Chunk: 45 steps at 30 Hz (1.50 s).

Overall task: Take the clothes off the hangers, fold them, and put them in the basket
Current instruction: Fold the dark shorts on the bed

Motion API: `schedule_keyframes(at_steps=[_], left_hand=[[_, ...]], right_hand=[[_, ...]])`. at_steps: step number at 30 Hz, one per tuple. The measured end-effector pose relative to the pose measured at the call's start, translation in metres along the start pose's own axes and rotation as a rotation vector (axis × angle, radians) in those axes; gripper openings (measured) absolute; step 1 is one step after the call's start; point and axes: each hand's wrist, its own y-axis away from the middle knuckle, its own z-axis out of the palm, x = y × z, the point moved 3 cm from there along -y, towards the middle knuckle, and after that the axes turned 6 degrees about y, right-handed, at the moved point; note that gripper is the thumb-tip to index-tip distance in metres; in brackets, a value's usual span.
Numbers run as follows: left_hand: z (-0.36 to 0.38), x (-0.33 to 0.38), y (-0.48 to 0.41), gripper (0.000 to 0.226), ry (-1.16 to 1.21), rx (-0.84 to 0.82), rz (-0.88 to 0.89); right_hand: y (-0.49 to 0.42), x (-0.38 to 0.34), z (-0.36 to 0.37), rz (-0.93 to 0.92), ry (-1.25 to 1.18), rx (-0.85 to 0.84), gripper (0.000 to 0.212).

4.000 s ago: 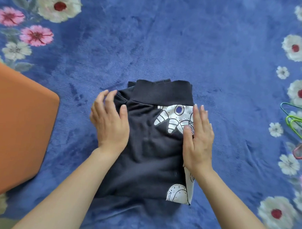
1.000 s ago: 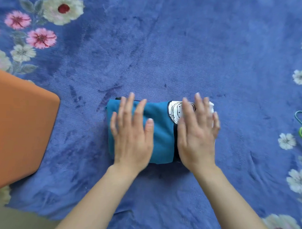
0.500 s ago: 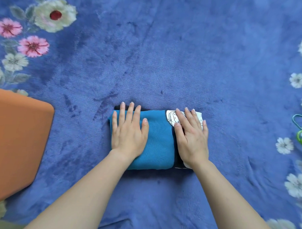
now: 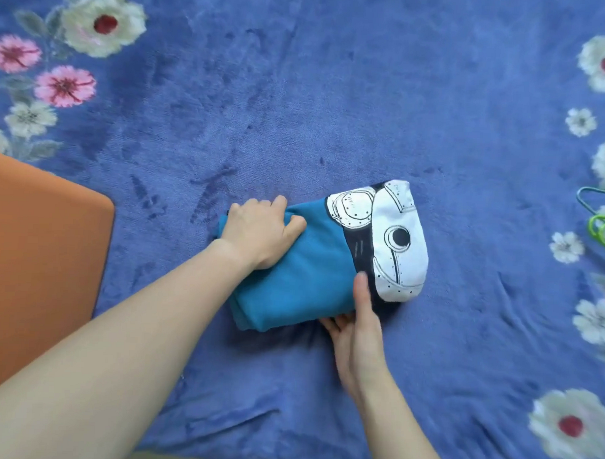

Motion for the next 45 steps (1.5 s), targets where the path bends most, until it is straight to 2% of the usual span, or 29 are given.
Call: schedule_keyframes(at_steps=[3, 5, 8, 10, 14, 17, 20, 25, 29, 35, 40, 43, 45], left_hand=[[0.007, -0.015, 0.023, 0.034, 0.118, -0.163, -0.106], [0.020, -0.024, 0.038, 0.041, 0.232, -0.255, -0.168], [0.034, -0.024, 0.085, 0.050, 0.622, -0.402, -0.259], [0.038, -0.014, 0.129, 0.044, 0.972, -0.471, -0.360], [0.022, 0.002, 0.210, 0.027, 1.432, -0.417, -0.429], [-0.016, 0.017, 0.263, 0.048, 1.875, -0.444, -0.416], [-0.065, 0.027, 0.308, 0.045, 2.144, -0.455, -0.407], [-0.137, -0.004, 0.363, 0.038, 2.218, -0.197, -0.358], [-0.180, -0.053, 0.382, 0.037, 2.177, -0.014, -0.298], [-0.225, -0.181, 0.377, 0.034, 2.066, 0.036, -0.399], [-0.235, -0.300, 0.345, 0.033, 2.019, -0.094, -0.533], [-0.228, -0.345, 0.311, 0.041, 1.920, -0.188, -0.531], [-0.223, -0.362, 0.281, 0.036, 1.856, -0.261, -0.531]], right_hand=[[-0.015, -0.006, 0.013, -0.011, -0.233, 0.004, 0.088], [-0.018, -0.010, 0.011, -0.007, -0.247, 0.022, 0.083], [0.007, -0.031, 0.000, -0.004, -0.042, 0.033, 0.069], [0.033, -0.048, -0.006, 0.024, 0.140, 0.025, 0.059], [0.105, -0.069, -0.014, 0.104, 0.356, -0.045, 0.057], [0.163, -0.081, -0.003, 0.134, 0.424, -0.128, 0.060], [0.214, -0.096, 0.023, 0.098, 0.473, -0.241, 0.058], [0.282, -0.114, 0.096, -0.040, 0.599, -0.359, 0.052], [0.300, -0.106, 0.161, 0.017, 0.665, -0.420, 0.060], [0.292, -0.067, 0.283, 0.125, 0.664, -0.496, 0.053], [0.254, -0.007, 0.379, 0.243, 0.614, -0.421, 0.049], [0.223, 0.024, 0.406, 0.335, 0.547, -0.343, 0.045], [0.200, 0.037, 0.412, 0.373, 0.472, -0.277, 0.043]])
